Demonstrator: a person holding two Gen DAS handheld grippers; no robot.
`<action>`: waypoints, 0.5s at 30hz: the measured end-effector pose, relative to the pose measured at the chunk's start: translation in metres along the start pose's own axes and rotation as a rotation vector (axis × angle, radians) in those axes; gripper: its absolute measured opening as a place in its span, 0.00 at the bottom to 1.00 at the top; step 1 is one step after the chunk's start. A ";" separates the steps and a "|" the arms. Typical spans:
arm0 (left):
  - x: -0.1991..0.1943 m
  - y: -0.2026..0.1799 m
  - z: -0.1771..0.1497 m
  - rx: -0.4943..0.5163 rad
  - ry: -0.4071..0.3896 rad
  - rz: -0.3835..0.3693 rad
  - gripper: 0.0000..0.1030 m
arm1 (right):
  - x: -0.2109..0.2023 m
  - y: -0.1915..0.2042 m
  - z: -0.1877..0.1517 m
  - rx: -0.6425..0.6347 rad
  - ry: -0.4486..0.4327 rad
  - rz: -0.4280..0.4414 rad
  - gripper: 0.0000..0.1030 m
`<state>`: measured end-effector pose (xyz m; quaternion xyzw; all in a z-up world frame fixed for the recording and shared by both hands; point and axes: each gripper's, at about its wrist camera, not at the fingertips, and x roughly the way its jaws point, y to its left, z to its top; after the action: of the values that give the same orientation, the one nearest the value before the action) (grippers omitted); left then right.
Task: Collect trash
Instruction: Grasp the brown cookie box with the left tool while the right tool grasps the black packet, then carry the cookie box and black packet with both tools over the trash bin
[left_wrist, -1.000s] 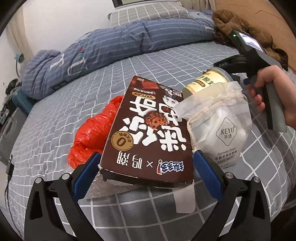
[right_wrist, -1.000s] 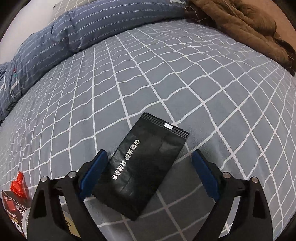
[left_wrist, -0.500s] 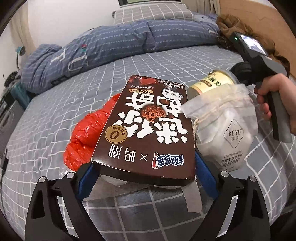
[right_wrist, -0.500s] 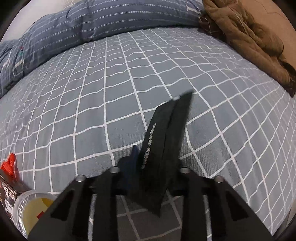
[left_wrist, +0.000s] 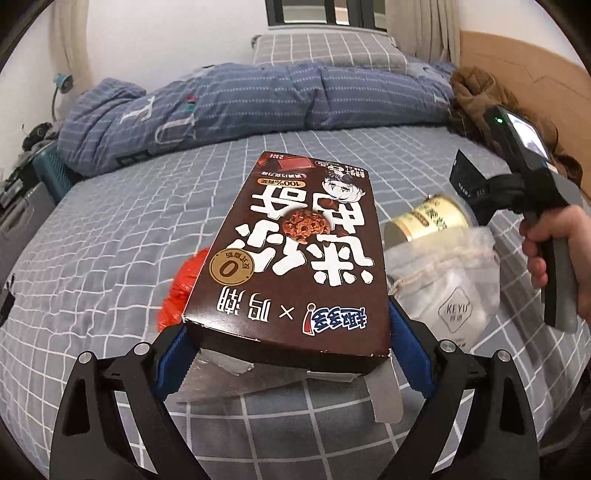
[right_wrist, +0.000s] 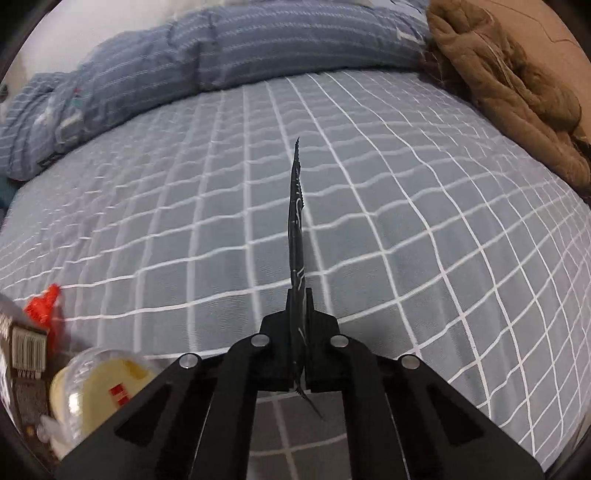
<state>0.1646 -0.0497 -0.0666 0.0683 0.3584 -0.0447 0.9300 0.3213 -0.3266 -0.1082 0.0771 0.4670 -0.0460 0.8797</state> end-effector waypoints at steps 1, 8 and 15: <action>-0.001 0.001 0.001 -0.007 -0.004 0.000 0.87 | -0.007 0.003 -0.001 -0.016 -0.017 0.004 0.02; -0.014 0.008 0.002 -0.049 -0.034 -0.003 0.87 | -0.050 0.019 -0.012 -0.086 -0.103 0.086 0.02; -0.028 0.014 0.001 -0.077 -0.047 -0.008 0.87 | -0.085 0.036 -0.032 -0.139 -0.146 0.096 0.03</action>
<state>0.1463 -0.0347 -0.0460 0.0301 0.3381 -0.0361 0.9399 0.2533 -0.2847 -0.0518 0.0346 0.3994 0.0234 0.9158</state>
